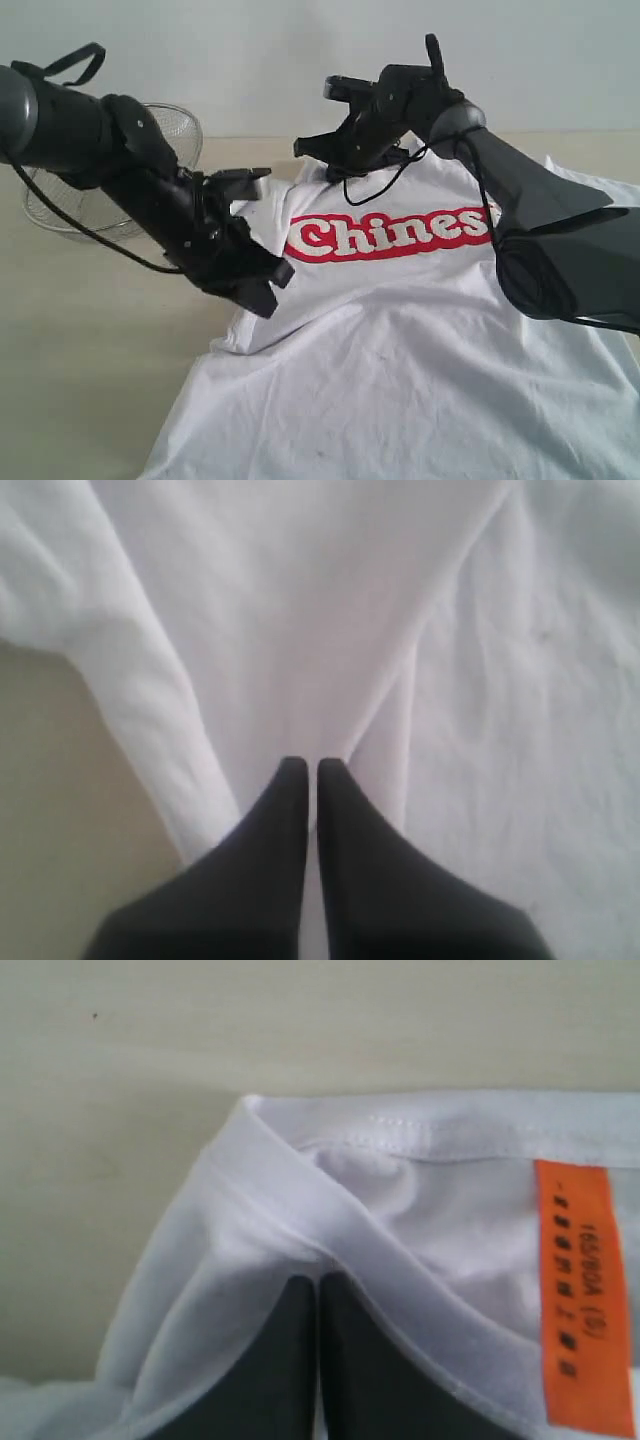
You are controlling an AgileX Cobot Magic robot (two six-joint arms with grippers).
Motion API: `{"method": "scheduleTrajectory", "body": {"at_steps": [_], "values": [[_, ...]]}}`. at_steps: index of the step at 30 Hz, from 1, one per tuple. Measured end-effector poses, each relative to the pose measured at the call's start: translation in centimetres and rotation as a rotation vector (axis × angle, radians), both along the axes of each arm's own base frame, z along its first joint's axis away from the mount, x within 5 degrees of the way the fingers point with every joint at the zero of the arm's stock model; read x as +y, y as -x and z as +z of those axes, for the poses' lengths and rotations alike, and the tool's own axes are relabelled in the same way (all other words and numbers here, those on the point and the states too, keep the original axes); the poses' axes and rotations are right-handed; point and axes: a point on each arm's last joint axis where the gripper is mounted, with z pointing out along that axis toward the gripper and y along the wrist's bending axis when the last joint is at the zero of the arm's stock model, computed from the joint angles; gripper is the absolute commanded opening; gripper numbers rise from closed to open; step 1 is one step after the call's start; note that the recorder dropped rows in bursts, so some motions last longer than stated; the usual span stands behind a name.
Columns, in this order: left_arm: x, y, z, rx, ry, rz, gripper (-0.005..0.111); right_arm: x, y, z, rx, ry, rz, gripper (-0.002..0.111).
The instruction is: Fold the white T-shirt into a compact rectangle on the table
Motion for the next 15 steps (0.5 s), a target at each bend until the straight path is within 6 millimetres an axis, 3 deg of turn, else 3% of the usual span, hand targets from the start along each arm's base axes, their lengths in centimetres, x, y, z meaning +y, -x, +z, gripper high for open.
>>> {"method": "scheduleTrajectory", "body": {"at_steps": [8, 15], "values": [[1.0, -3.9, 3.3, -0.262, -0.006, 0.064, 0.004, -0.4, 1.8, 6.5, 0.018, 0.117, 0.116, 0.000], [2.7, -6.9, 4.1, -0.350, -0.004, 0.138, 0.004, 1.8, 2.5, 7.0, 0.023, 0.074, 0.193, 0.000]]}}
